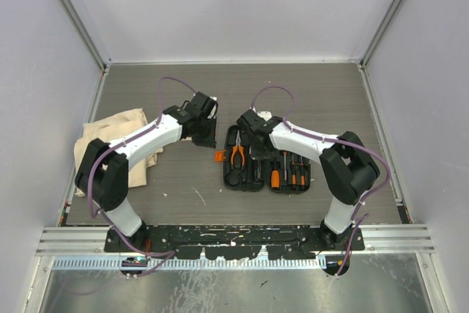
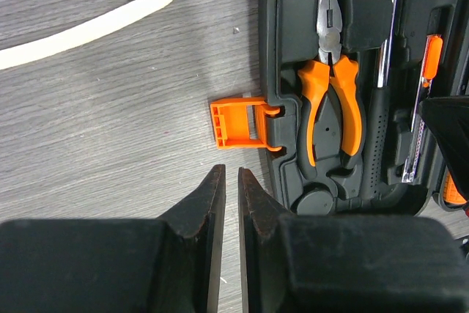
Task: Sort the tools into containers
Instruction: Adjust the utility knife in the storage box.
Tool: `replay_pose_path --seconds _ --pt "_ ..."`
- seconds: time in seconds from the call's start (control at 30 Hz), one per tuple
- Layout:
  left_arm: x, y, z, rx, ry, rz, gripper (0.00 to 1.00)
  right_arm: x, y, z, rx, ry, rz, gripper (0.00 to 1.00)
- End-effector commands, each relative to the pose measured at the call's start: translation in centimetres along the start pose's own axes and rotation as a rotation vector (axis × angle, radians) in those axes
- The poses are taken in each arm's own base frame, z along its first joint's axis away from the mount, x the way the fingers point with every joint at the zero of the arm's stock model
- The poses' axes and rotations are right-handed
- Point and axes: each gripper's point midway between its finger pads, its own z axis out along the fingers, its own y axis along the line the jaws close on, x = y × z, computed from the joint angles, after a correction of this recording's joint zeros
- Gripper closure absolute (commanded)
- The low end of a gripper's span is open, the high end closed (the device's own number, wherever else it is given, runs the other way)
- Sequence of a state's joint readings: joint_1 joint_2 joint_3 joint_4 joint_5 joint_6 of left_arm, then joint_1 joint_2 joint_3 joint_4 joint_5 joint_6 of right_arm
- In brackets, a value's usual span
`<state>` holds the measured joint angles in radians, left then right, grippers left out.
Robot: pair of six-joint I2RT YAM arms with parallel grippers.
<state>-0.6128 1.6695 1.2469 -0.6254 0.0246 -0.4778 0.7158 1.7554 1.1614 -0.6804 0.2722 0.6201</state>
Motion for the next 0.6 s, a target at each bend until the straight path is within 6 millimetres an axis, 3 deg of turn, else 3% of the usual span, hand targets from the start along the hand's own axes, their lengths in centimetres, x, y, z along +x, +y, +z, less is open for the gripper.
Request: replay_pose_path --seconds 0.0,0.23,0.57 --pt "-1.5 -0.7 -0.6 0.031 -0.035 0.003 0.87 3.9 -0.6 2.6 0.031 0.116 -0.008 0.97" --pt "-1.5 -0.9 -0.4 0.038 -0.025 0.000 0.87 4.4 -0.7 3.5 0.050 0.142 -0.028 0.97" --pt "-1.3 -1.0 -0.2 0.041 -0.014 -0.005 0.88 7.0 -2.1 5.9 0.158 0.232 -0.108 0.97"
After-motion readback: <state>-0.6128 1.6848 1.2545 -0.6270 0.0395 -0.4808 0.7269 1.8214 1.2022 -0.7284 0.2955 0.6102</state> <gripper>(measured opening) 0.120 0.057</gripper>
